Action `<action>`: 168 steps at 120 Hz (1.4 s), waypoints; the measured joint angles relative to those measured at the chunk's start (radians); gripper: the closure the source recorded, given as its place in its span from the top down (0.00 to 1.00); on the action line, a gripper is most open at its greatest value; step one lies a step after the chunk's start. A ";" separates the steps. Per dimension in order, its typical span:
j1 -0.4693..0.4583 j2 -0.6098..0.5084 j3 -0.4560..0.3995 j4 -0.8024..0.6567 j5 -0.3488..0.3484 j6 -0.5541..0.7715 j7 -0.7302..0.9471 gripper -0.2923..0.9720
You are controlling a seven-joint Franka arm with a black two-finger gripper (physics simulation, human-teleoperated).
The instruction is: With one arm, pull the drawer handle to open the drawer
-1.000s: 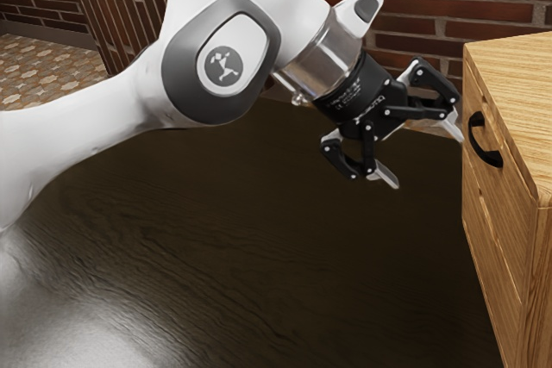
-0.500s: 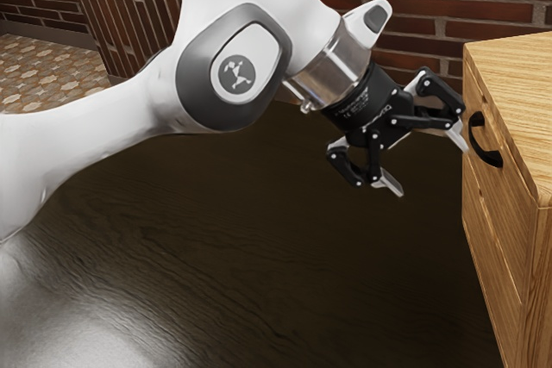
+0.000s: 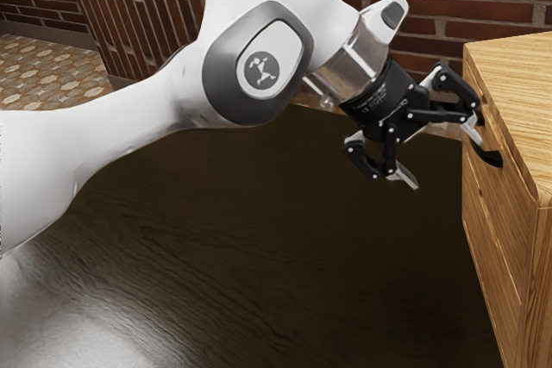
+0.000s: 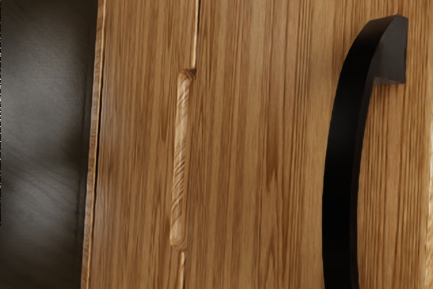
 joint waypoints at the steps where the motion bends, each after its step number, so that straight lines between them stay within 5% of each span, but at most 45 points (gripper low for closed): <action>1: 0.001 0.001 0.000 0.001 0.000 0.000 0.000 0.75; 75: 0.006 0.072 0.003 0.056 0.018 -0.002 0.010 0.75; 96: 0.004 0.066 0.006 0.051 0.021 -0.003 0.011 0.62; 168: 0.008 -0.107 0.043 -0.127 0.034 -0.010 0.012 0.51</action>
